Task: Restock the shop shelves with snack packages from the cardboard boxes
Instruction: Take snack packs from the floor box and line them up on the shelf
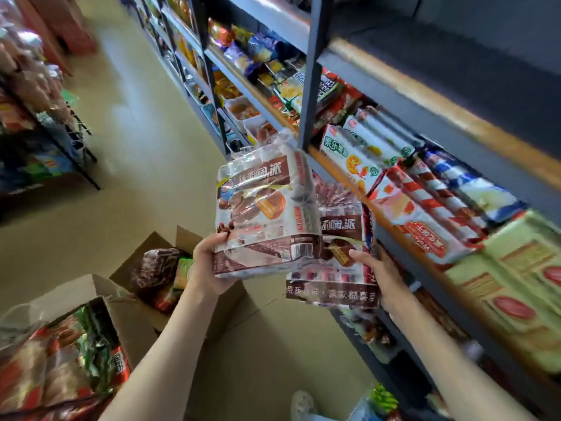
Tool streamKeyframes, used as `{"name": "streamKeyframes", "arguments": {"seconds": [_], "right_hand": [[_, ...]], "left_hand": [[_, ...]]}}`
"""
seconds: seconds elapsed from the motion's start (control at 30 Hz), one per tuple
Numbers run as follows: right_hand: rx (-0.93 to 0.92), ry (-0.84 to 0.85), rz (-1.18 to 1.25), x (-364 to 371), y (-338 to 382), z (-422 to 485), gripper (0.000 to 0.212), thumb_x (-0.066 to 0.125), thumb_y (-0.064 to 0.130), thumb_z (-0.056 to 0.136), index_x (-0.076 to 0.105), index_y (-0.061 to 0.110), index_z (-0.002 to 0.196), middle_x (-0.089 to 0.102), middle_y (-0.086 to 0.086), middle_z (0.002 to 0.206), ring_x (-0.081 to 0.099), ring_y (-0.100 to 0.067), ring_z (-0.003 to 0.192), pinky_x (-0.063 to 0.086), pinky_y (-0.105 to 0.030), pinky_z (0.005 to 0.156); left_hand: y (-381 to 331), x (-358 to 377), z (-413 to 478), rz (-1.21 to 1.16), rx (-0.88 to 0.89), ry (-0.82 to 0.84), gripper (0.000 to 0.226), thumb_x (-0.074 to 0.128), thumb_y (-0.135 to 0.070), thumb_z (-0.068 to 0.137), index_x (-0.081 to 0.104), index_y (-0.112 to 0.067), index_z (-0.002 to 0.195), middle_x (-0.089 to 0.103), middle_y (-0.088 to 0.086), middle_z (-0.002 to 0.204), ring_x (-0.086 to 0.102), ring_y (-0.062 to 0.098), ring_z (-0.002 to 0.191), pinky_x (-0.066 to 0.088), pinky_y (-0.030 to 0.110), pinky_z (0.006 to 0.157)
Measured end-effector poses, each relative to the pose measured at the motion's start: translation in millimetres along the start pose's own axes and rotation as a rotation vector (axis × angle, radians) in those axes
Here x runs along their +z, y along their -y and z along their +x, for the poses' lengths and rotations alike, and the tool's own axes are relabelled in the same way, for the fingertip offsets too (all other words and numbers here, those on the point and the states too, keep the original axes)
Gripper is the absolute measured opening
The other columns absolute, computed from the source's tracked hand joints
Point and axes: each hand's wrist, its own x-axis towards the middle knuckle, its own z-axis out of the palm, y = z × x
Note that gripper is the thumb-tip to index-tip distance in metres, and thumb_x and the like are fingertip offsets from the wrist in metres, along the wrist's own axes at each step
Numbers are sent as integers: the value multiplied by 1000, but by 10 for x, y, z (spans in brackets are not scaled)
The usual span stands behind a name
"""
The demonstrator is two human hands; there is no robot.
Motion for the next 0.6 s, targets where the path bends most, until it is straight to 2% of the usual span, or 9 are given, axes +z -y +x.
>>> {"name": "streamKeyframes", "arguments": {"seconds": [0.13, 0.23, 0.3, 0.37, 0.47, 0.6], "right_hand": [[-71, -74, 143, -251, -92, -588, 68, 87, 39, 60, 60, 29, 122, 69, -5, 115, 65, -31, 106, 46, -56, 98], [-120, -132, 223, -425, -151, -1111, 67, 85, 29, 63, 57, 24, 124, 69, -11, 114, 67, -34, 103, 47, -58, 95], [-170, -213, 246, -561, -199, -1465, 70, 85, 31, 61, 57, 22, 124, 70, -10, 112, 67, -34, 101, 49, -57, 92], [-210, -273, 251, -700, -222, -1839, 66, 84, 32, 61, 58, 24, 121, 71, -9, 109, 69, -31, 97, 53, -52, 88], [-280, -347, 266, -963, -220, -2406, 61, 80, 24, 65, 57, 22, 121, 73, -9, 104, 71, -31, 90, 55, -44, 79], [-352, -451, 292, -1402, -220, -3106, 69, 83, 26, 61, 55, 23, 125, 72, -7, 106, 71, -29, 92, 54, -43, 82]], "left_hand": [[191, 280, -143, 65, -43, 40, 87, 90, -21, 31, 63, -3, 112, 69, 18, 102, 69, 33, 87, 59, 42, 74], [371, 533, -358, 87, -102, 186, 72, 89, -19, 32, 73, -3, 100, 71, 18, 99, 70, 33, 86, 59, 43, 71], [510, 708, -511, 116, -128, 269, 64, 88, -20, 34, 76, -4, 96, 72, 17, 98, 71, 32, 87, 59, 43, 71], [651, 881, -648, 142, -150, 317, 65, 87, -20, 37, 75, -5, 99, 71, 19, 101, 70, 34, 90, 58, 47, 76], [852, 1252, -845, 231, -199, 372, 68, 88, -22, 36, 74, -2, 99, 70, 21, 99, 68, 36, 90, 53, 51, 85], [1202, 1868, -1198, 298, -228, 483, 48, 88, -21, 29, 76, -4, 72, 72, 13, 72, 70, 27, 66, 59, 34, 65]]}}
